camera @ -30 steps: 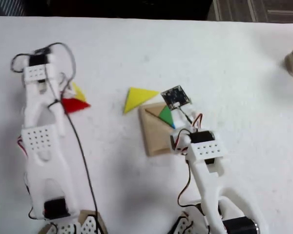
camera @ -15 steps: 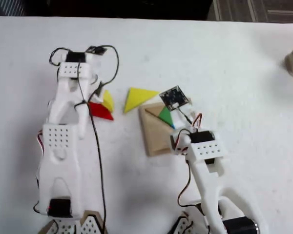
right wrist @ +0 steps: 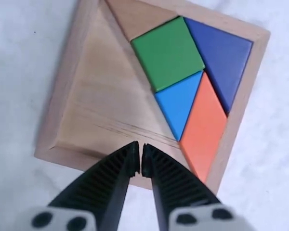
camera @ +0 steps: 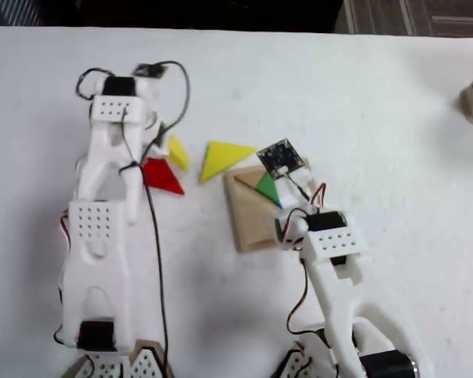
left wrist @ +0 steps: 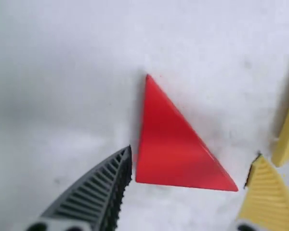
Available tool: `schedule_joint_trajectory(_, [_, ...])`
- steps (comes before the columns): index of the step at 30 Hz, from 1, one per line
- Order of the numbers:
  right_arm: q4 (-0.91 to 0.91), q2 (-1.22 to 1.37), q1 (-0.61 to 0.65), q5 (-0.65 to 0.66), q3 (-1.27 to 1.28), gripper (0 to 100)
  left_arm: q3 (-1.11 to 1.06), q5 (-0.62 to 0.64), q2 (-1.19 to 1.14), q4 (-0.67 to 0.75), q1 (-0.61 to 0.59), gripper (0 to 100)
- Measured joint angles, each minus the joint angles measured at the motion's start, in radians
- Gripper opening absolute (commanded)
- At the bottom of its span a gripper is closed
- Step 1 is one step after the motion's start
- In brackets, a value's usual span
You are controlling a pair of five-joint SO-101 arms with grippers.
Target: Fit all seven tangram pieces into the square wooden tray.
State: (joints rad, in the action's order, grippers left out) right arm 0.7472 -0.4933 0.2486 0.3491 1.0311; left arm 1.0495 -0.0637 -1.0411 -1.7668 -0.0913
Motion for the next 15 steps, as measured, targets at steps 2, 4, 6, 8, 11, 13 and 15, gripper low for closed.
schedule_joint_trajectory(2, [0.000,0.000,-0.002,0.000,0.000,2.4,0.000,0.035,0.002,0.000,-0.023,39])
schedule_joint_trajectory(4, [0.000,0.000,0.000,0.000,0.000,2.4,0.000,0.055,0.017,0.000,-0.035,38])
schedule_joint_trajectory(6, [0.000,0.000,0.000,0.000,0.000,2.4,-0.018,0.063,0.049,0.000,-0.035,38])
schedule_joint_trajectory(8, [0.000,0.000,-0.002,0.000,0.000,2.4,-0.071,0.066,0.089,0.000,-0.035,38])
schedule_joint_trajectory(11, [0.000,0.000,0.000,0.000,0.000,2.4,-0.170,0.083,0.158,0.000,-0.035,38])
schedule_joint_trajectory(13, [0.000,0.000,-0.002,0.000,0.000,2.4,-0.247,0.114,0.215,0.003,-0.040,38])
schedule_joint_trajectory(15, [0.000,0.000,-0.002,0.000,0.000,2.4,-0.342,0.146,0.281,0.040,-0.048,38])
